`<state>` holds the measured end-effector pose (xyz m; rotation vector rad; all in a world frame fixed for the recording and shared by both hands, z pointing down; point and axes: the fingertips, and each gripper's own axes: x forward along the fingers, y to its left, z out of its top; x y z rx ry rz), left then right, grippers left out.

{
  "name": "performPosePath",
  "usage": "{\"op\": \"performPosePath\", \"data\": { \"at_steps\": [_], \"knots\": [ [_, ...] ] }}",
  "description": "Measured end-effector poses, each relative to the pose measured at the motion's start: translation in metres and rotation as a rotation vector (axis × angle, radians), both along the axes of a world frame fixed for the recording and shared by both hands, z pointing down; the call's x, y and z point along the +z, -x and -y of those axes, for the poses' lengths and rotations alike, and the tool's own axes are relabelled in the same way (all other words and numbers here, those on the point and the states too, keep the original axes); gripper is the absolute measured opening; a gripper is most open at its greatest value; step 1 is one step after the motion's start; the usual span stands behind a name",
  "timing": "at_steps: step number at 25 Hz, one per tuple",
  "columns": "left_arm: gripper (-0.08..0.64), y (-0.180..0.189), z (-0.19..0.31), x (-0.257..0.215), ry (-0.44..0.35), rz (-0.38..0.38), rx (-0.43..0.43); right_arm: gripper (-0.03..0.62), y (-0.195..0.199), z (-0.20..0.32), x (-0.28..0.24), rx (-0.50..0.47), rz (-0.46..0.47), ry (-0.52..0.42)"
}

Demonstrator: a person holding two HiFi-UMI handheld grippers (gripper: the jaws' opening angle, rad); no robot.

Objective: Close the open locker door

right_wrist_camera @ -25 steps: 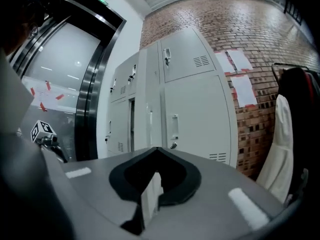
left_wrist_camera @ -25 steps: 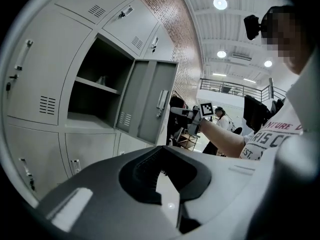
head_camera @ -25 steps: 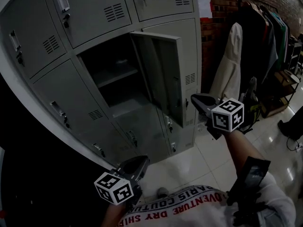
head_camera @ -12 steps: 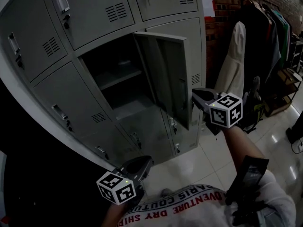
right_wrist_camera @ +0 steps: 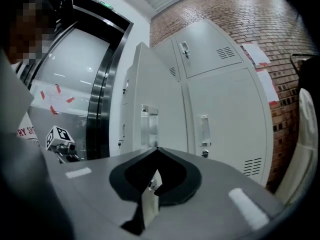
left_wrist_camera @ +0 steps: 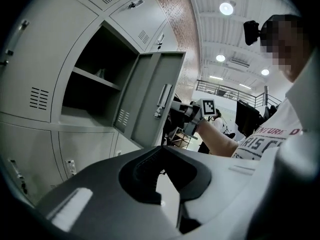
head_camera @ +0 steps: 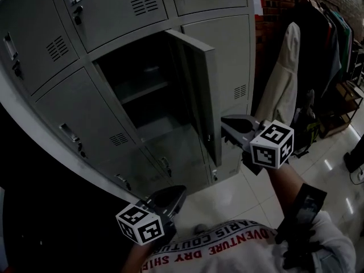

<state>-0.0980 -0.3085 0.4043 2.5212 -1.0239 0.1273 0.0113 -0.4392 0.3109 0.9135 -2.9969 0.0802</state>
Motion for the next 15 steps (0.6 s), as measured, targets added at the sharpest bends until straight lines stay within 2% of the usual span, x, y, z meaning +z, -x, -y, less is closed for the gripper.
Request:
{"op": "performPosePath", "data": {
  "at_steps": [8, 15],
  "knots": [
    [0.005, 0.036, 0.026, -0.012, -0.029, 0.019, 0.004, -0.011, 0.093, -0.022, -0.007, -0.173, -0.025, -0.042],
    [0.005, 0.080, 0.046, -0.016, -0.026, 0.013, -0.010, -0.011, 0.162, -0.002, -0.002, -0.238, -0.042, -0.016]
  ]
}}
